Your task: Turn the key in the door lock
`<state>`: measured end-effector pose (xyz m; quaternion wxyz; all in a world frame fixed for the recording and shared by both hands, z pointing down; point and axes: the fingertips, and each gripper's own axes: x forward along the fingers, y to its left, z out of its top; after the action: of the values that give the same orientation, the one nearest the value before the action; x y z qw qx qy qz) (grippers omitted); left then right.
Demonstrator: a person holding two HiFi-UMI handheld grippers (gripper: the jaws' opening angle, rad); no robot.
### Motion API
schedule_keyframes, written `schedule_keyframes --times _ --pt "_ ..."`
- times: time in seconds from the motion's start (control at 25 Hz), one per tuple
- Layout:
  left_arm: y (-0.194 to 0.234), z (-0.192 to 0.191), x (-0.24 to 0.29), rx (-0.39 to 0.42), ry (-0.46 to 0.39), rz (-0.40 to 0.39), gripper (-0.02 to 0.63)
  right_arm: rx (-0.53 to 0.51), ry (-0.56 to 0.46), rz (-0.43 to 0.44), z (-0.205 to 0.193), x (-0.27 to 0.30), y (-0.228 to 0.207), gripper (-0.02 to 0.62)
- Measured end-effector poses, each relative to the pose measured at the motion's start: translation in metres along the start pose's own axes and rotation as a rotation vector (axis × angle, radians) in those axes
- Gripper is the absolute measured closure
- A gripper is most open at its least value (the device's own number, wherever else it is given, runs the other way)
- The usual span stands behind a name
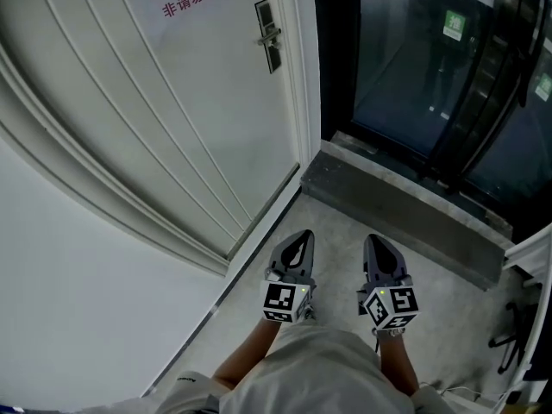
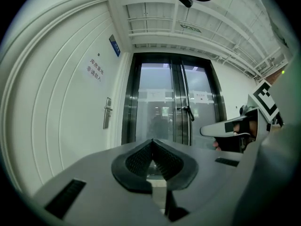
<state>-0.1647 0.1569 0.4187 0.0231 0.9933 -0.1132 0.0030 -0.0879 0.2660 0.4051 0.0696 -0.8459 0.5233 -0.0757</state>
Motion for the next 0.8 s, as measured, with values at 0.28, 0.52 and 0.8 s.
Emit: schedule_keyframes --times 0.28,0.52,0.8 --pt "0.044 0.009 0.044 -0.017 -0.034 0.001 0.597 -0.009 0.001 0.006 0.004 0.056 0.002 0.603" --pt "0.064 0.006 0.070 -0.019 -0.027 0.006 0.597 -0.003 0.022 -0.002 0.001 0.088 -0.014 0.603" --pt "0.087 -0.011 0.105 -0.022 0.000 0.052 0.597 -0.003 0.036 0.046 0.001 0.136 -0.032 0.603"
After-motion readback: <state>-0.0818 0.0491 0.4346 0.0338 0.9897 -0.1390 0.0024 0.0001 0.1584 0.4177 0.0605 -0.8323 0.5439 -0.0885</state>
